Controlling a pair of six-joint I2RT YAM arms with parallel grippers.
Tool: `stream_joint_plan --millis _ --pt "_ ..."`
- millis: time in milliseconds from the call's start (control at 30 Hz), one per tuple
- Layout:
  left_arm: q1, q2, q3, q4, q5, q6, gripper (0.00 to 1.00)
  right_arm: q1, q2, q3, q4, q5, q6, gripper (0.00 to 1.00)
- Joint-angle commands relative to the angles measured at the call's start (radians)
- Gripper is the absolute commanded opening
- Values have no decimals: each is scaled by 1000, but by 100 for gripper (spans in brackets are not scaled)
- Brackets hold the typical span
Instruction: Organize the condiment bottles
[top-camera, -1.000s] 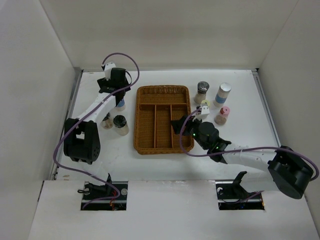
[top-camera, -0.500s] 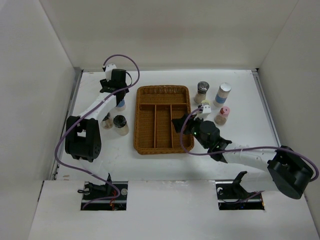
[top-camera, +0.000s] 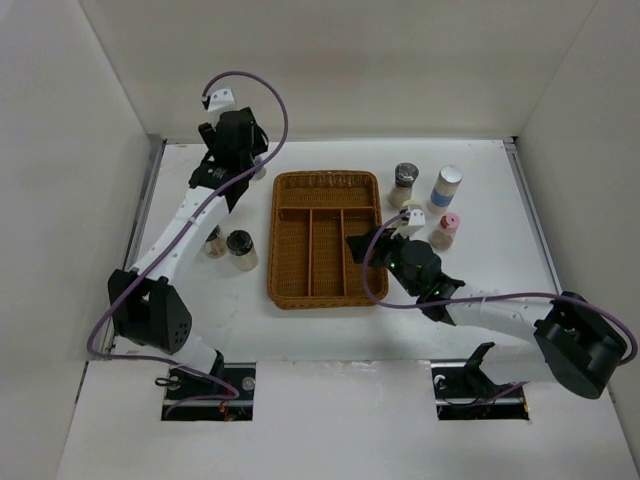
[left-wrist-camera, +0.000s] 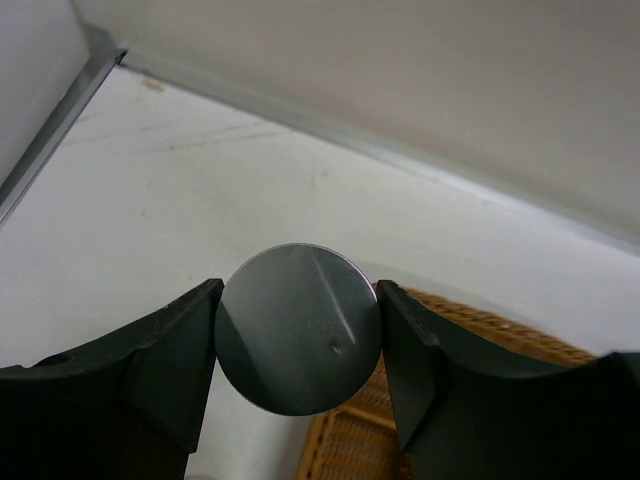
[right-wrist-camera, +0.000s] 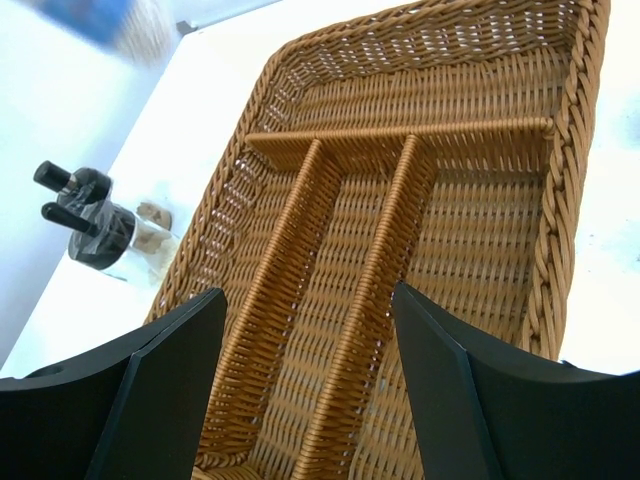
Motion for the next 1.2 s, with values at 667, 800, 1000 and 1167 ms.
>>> stream_joint_plan --millis 667,800,1000,1167 --pt "-161 322 190 129 72 -24 37 -55 -19 -23 45 -33 53 75" --pt "-166 333 141 161 72 -33 49 -52 -28 -21 44 -27 43 75" --pt "-171 305 101 174 72 -38 71 -55 -34 -21 41 -30 44 77" --pt "-174 259 90 171 69 -30 78 -59 -31 -23 39 -36 50 77"
